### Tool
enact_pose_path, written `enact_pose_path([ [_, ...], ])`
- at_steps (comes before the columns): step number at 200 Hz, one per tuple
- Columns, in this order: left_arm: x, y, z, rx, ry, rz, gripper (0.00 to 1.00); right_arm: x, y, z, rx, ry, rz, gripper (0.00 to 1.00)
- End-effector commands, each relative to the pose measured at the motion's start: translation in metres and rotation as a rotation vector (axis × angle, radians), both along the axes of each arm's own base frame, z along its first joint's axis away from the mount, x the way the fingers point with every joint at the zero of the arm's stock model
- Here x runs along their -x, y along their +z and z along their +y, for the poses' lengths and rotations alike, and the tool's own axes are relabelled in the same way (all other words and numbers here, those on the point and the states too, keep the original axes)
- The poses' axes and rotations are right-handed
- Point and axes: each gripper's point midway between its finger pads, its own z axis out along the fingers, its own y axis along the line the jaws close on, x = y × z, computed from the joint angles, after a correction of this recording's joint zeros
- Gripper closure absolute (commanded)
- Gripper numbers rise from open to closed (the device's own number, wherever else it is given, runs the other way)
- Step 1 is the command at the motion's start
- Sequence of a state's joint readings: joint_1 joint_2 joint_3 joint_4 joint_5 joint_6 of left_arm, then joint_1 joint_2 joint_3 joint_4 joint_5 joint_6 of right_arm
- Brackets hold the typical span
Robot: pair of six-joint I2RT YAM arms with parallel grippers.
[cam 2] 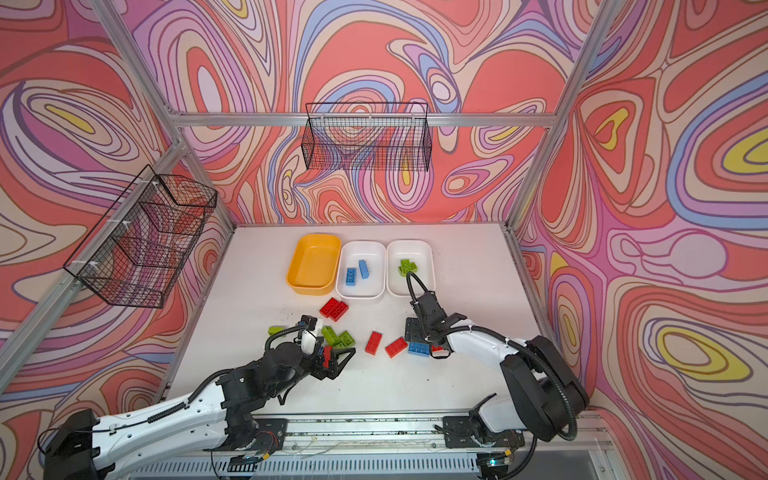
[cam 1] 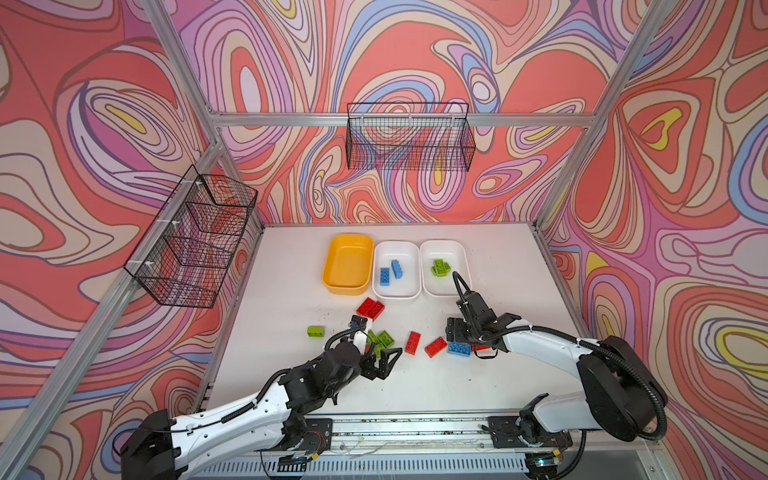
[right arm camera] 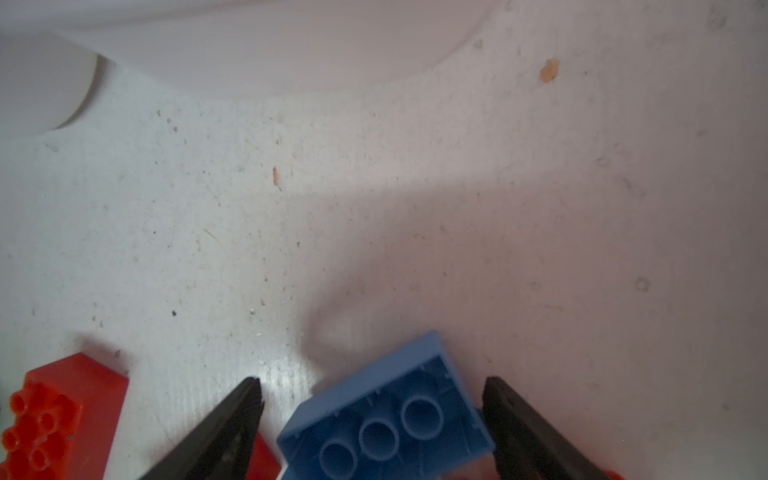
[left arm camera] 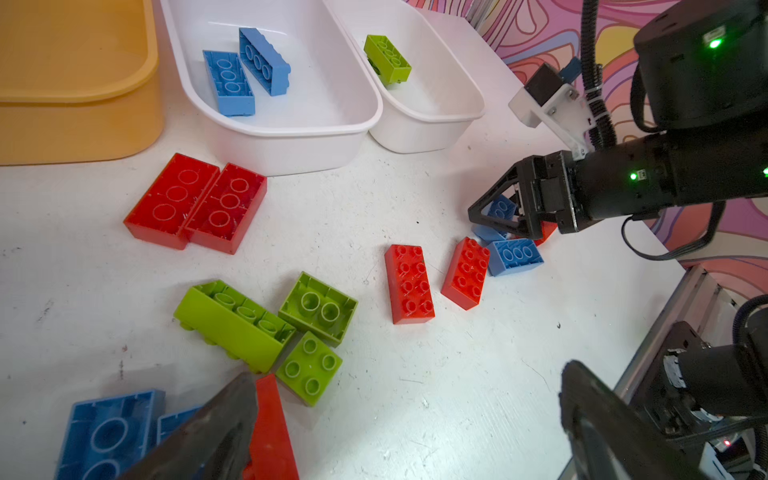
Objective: Sort the legos into containers by color
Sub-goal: 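Lower the right gripper and grasp a blue brick beside the red bricks, then carry the blue brick with the right gripper into the nearer white tub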
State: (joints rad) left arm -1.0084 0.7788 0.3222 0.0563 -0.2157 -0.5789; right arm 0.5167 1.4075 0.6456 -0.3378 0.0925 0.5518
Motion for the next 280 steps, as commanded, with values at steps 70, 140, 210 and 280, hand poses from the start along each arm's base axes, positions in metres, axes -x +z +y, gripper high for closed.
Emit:
enact_pose_path([
  [70, 0.000, -0.003, 0.011, -0.022, 0.024, -0.037, 0.00, 0.006, -0.010, 0.007, 0.048, 0.006, 0.059, 0.17],
  [140, 0.000, -0.003, 0.023, -0.031, 0.052, -0.055, 0.00, 0.000, -0.010, 0.007, 0.088, 0.023, 0.063, 0.27],
  [210, -0.002, -0.002, 0.024, -0.060, 0.064, -0.052, 0.00, -0.019, 0.018, 0.016, 0.068, 0.021, -0.003, 0.33],
  [280, -0.008, 0.001, 0.025, -0.096, 0.085, -0.072, 0.00, -0.093, 0.113, 0.069, -0.045, 0.096, -0.214, 0.34],
])
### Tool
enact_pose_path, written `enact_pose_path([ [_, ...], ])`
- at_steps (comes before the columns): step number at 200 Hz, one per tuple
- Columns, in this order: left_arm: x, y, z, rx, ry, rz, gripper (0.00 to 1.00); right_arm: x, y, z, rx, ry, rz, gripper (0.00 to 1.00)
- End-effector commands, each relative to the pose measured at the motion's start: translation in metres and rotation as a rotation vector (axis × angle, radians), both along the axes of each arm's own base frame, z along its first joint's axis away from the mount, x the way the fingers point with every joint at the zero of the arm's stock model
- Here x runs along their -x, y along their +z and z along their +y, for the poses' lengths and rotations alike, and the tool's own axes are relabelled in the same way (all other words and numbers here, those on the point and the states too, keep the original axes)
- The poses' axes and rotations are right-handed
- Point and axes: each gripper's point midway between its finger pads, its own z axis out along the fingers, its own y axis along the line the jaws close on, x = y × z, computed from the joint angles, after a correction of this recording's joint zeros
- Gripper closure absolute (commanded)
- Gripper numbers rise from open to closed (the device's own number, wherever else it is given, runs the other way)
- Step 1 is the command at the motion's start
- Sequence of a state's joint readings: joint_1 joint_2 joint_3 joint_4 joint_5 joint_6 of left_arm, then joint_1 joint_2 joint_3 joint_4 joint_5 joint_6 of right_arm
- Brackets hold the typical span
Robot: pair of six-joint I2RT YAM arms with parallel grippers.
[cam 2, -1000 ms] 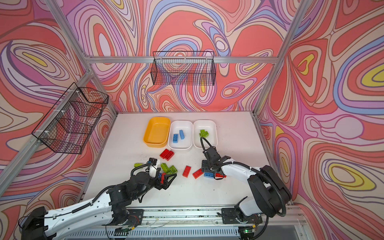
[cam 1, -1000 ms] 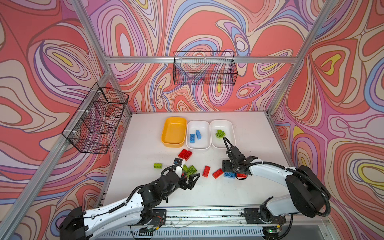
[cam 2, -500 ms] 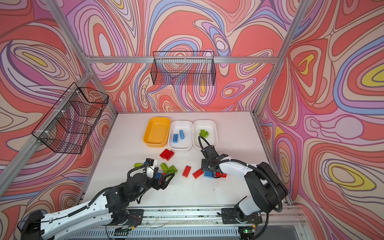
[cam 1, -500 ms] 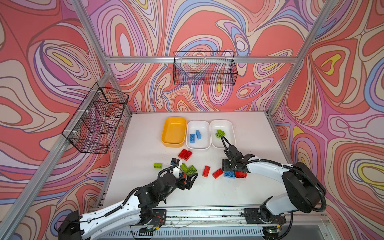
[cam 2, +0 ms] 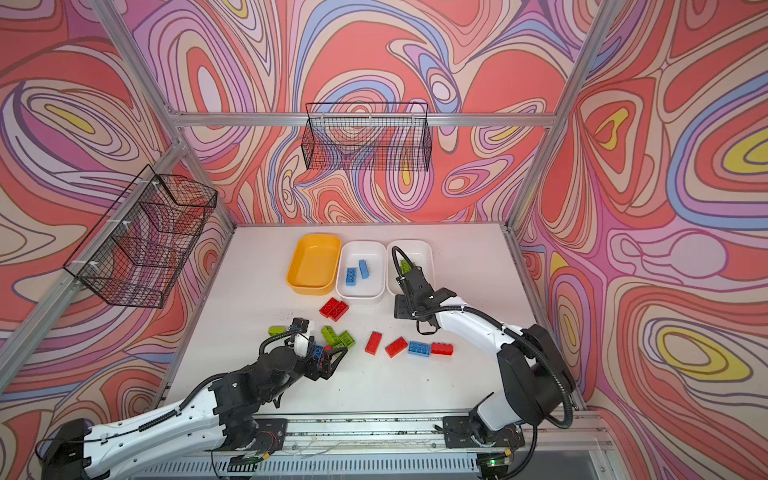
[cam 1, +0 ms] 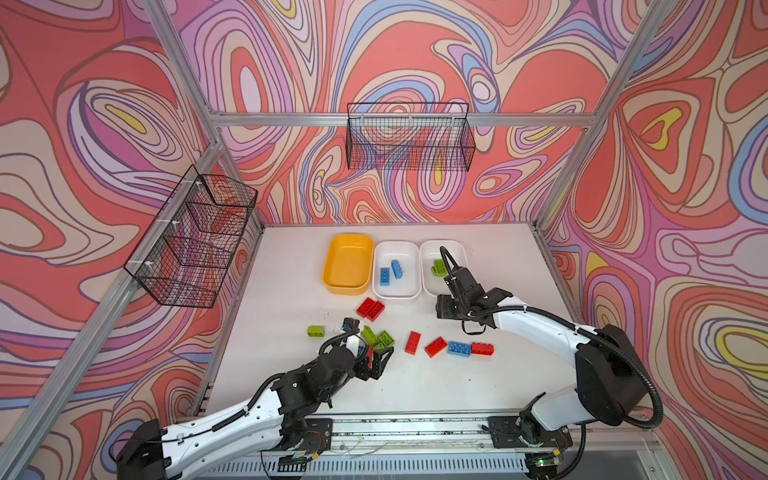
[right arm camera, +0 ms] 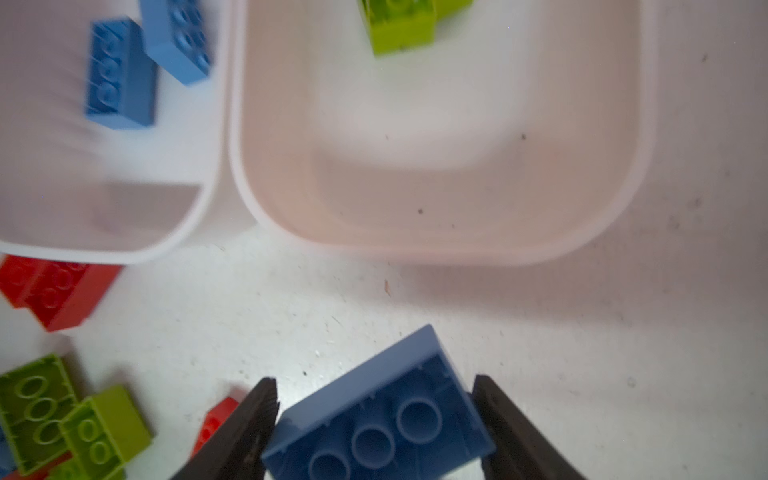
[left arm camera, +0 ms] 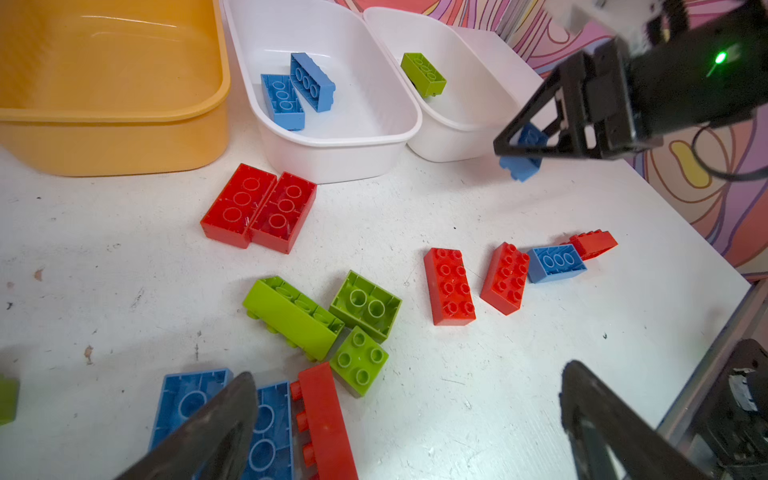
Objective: Sort the legos into containers by color
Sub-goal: 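Carry the blue brick with the right gripper into the nearer white tub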
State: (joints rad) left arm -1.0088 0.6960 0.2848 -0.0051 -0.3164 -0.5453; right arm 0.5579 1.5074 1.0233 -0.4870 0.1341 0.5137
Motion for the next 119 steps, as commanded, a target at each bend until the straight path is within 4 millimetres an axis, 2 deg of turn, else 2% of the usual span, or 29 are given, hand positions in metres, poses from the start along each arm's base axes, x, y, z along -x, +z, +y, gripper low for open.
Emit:
enact_pose_path([
  [1, -0.004, 0.006, 0.001, -0.036, 0.013, -0.021, 0.00, -0.030, 0.030, 0.024, -0.029, 0.046, -0.083, 0.34],
  [34, -0.012, 0.008, -0.001, -0.108, 0.026, -0.032, 0.00, -0.082, 0.051, 0.064, -0.062, 0.111, -0.152, 0.34],
  [43, -0.015, 0.009, -0.001, -0.132, 0.033, -0.036, 0.00, -0.095, 0.038, 0.075, -0.056, 0.133, -0.135, 0.34],
  [51, -0.017, 0.011, -0.001, -0.150, 0.040, -0.041, 0.00, -0.107, 0.040, 0.086, -0.066, 0.151, -0.144, 0.34],
  [79, -0.029, 0.020, 0.003, -0.169, 0.093, -0.065, 0.00, -0.142, 0.021, 0.113, -0.057, 0.192, -0.134, 0.34],
  [84, -0.030, 0.021, 0.003, -0.164, 0.097, -0.066, 0.00, -0.146, 0.012, 0.116, -0.051, 0.198, -0.122, 0.34],
  [119, -0.039, 0.024, 0.005, -0.150, 0.126, -0.052, 0.00, -0.171, -0.011, 0.139, -0.062, 0.230, -0.107, 0.34],
])
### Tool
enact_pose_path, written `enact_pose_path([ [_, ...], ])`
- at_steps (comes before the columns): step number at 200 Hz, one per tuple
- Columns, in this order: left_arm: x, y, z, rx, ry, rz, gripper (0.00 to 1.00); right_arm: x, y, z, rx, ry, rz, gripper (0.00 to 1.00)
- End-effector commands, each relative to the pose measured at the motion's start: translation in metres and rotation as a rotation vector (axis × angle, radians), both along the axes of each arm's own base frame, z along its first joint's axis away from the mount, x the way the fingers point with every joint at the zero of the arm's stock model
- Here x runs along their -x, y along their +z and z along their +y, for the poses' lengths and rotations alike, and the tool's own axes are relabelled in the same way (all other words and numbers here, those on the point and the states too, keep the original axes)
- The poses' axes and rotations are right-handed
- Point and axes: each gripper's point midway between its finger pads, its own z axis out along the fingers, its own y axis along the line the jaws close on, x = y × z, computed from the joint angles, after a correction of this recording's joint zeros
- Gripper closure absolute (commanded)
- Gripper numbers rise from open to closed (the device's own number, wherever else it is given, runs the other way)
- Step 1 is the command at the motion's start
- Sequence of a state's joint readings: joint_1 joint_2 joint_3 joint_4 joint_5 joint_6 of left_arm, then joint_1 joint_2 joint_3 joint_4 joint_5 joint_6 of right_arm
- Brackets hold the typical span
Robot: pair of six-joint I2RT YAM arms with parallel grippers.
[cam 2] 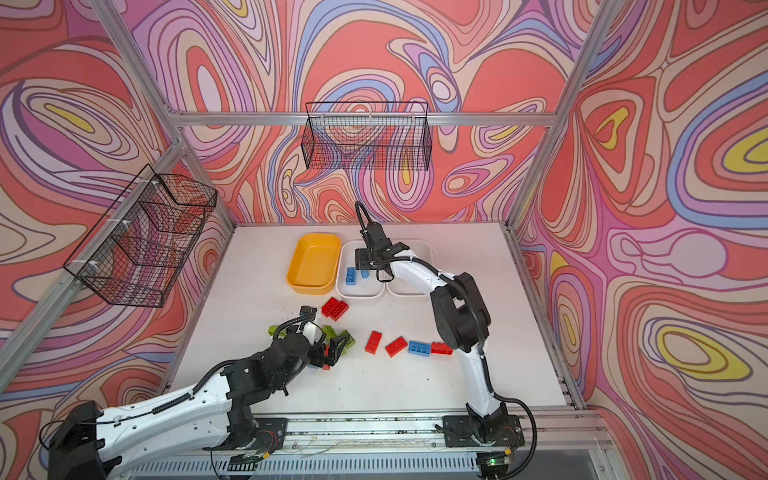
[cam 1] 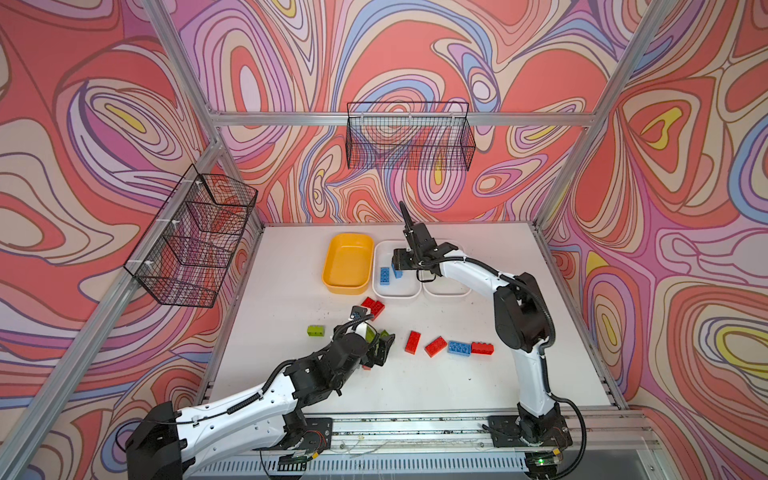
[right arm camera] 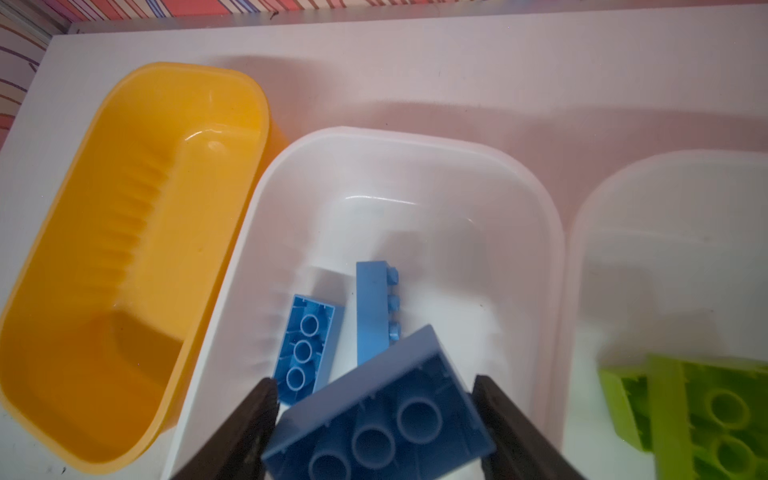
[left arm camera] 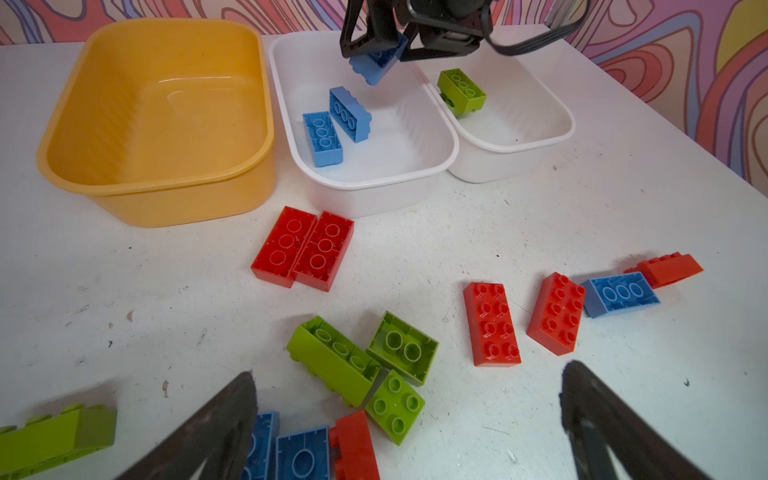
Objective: Sort the legos into containers by color
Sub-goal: 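Carry the blue brick with the right gripper into the nearer white tub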
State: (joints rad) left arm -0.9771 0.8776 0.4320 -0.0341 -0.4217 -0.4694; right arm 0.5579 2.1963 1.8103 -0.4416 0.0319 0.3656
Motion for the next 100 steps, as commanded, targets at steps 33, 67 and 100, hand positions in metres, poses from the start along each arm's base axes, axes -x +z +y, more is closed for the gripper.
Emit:
enact_pose_path([
  [33, -0.009, 0.006, 0.010, -0.040, 0.046, 0.009, 0.00, -0.014, -0.014, 0.033, -0.042, 0.094, 0.021, 0.24],
  [67, -0.005, 0.013, 0.017, -0.027, 0.049, -0.003, 0.00, -0.003, 0.013, 0.038, -0.072, 0.112, -0.020, 0.10],
  [100, 0.000, 0.017, 0.022, 0.019, 0.055, -0.009, 0.00, 0.026, 0.043, 0.028, -0.020, 0.104, -0.055, 0.10],
])
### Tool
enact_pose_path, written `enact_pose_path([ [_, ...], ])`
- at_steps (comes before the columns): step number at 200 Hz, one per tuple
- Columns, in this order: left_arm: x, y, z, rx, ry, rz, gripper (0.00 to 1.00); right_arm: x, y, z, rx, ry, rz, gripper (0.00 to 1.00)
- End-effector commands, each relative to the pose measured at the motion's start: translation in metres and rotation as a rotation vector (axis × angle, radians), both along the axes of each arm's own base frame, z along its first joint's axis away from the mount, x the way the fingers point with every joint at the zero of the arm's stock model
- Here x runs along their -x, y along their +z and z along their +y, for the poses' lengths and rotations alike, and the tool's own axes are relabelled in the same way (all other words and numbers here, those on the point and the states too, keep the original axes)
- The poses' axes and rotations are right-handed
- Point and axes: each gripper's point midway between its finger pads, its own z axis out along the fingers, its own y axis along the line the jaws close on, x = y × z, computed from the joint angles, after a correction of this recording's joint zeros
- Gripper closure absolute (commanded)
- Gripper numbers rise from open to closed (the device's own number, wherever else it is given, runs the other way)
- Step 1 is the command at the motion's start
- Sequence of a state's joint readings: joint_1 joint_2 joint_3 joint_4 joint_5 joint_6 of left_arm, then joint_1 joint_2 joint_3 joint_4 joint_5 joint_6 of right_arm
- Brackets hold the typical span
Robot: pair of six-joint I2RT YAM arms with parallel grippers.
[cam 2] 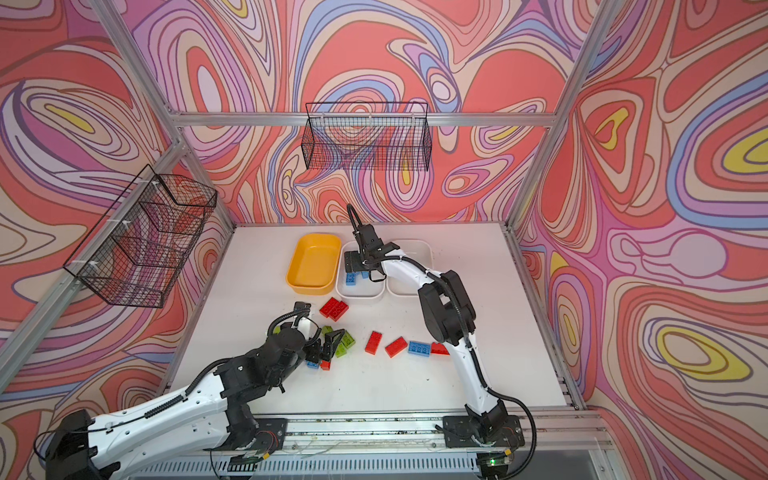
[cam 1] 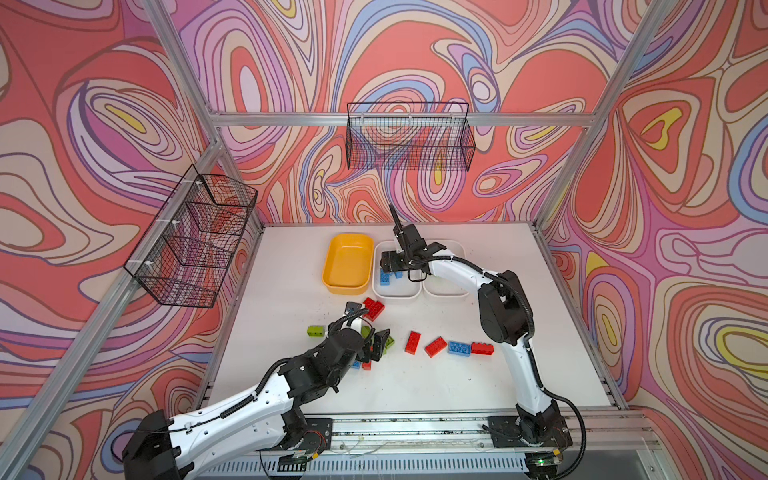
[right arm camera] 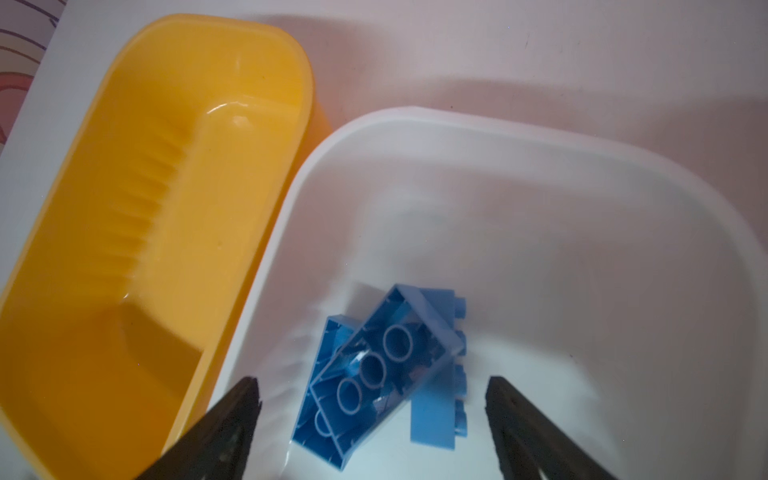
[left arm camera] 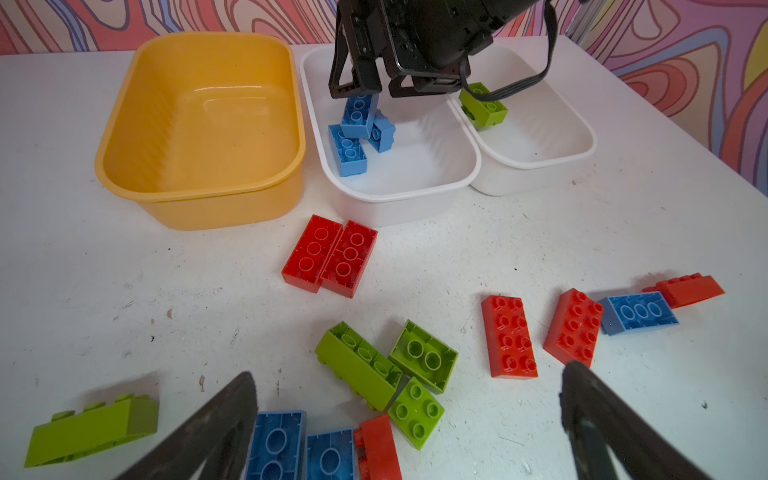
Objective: Sort the legos into containers by color
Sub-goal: 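Carry the blue brick with the right gripper into the nearer white tub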
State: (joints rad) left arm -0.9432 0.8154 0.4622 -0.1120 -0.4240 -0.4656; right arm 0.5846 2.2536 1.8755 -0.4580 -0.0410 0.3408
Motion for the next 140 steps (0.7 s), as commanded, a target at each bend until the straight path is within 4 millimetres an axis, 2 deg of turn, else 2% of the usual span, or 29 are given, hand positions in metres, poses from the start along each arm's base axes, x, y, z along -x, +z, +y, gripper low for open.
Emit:
enact_pose_path([
  [1, 0.003, 0.002, 0.008, 0.012, 0.020, 0.003, 0.00, 0.021, 0.052, -0.002, 0.004, 0.009, -0.083, 0.10],
  [19, 0.007, 0.000, 0.006, 0.041, 0.001, 0.019, 0.00, 0.047, 0.052, -0.018, 0.048, -0.005, -0.075, 0.10],
  [46, 0.016, -0.004, -0.007, 0.091, -0.077, 0.052, 0.00, 0.091, 0.046, -0.058, 0.087, -0.054, -0.052, 0.12],
  [53, 0.019, -0.005, -0.012, 0.103, -0.102, 0.061, 0.00, 0.104, 0.033, -0.070, 0.110, -0.069, -0.027, 0.12],
  [57, 0.020, -0.006, -0.014, 0.103, -0.109, 0.068, 0.00, 0.111, 0.039, -0.077, 0.104, -0.077, -0.035, 0.12],
  [93, 0.022, -0.012, -0.029, 0.089, -0.145, 0.110, 0.00, 0.169, 0.009, -0.126, 0.148, -0.120, 0.022, 0.12],
  [112, 0.025, -0.013, -0.043, 0.098, -0.181, 0.125, 0.00, 0.192, -0.002, -0.142, 0.155, -0.128, 0.044, 0.12],
  [140, 0.030, -0.014, -0.059, 0.132, -0.217, 0.150, 0.00, 0.212, -0.018, -0.155, 0.154, -0.123, 0.066, 0.12],
])
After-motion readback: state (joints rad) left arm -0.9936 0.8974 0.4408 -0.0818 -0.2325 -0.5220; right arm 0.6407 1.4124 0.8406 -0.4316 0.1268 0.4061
